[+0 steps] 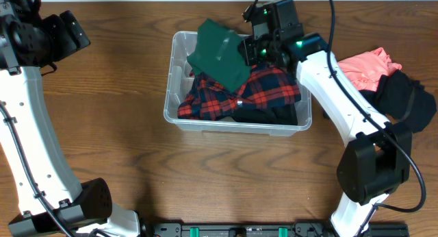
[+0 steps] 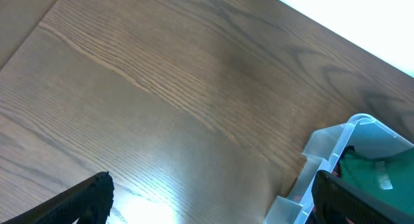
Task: Pack container
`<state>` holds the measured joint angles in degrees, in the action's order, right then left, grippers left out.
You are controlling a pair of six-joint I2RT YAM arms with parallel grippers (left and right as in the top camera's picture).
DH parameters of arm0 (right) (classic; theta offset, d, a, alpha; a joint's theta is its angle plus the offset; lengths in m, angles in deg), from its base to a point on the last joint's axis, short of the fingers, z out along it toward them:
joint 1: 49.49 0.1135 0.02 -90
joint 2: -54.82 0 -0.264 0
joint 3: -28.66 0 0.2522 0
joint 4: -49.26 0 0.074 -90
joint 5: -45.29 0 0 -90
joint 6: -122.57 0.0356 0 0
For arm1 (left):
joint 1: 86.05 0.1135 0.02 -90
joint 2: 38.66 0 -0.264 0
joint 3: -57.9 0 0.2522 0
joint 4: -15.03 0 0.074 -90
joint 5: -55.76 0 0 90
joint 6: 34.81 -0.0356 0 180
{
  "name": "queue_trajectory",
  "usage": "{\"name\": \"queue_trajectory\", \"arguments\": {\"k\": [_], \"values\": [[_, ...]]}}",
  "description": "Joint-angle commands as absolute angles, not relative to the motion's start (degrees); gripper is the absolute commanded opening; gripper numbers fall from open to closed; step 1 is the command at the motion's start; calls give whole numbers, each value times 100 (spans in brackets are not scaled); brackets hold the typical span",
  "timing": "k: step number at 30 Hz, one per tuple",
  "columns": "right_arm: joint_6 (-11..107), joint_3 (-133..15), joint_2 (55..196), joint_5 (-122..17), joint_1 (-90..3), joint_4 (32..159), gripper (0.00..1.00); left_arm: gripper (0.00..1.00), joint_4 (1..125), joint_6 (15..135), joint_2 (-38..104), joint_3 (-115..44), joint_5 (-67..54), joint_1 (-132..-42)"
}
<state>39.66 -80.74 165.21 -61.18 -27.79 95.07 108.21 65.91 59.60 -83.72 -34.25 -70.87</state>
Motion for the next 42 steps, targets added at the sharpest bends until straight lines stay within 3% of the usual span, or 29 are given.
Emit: {"name": "queue_trajectory", "arguments": {"k": [1,15,17,19,21,26,36,42], "values": [[3627,-8238,16584,-6102,-2773,9341,99,98,10821,6622,5982,-8359,-3451,-7069],[3590,-8492,16573,-6223,-2366,9802,98,98,10823,6622,5982,-8361,-3451,-7069],[3594,-8527,16573,-5882,-2216,9743,78,98,10823,6622,5982,-8359,-3451,-7069],[3723,-8533,16573,-5499,-2067,9639,37,98,10823,6622,5982,-8359,-3451,-7069],[3962,-8531,16575,-5042,-1962,9617,3,98,10821,6622,5982,-8359,-3451,-7069],[4353,-8522,16888,-4448,-1892,9665,1,98,10823,6622,5982,-8359,-3451,-7069],[4499,-8522,18149,-4457,-1910,9494,1,98,10821,6622,5982,-8359,-3451,-7069],[4584,-8531,18177,-4561,-1910,9525,1,98,10823,6622,5982,-8359,-3451,-7069]]}}
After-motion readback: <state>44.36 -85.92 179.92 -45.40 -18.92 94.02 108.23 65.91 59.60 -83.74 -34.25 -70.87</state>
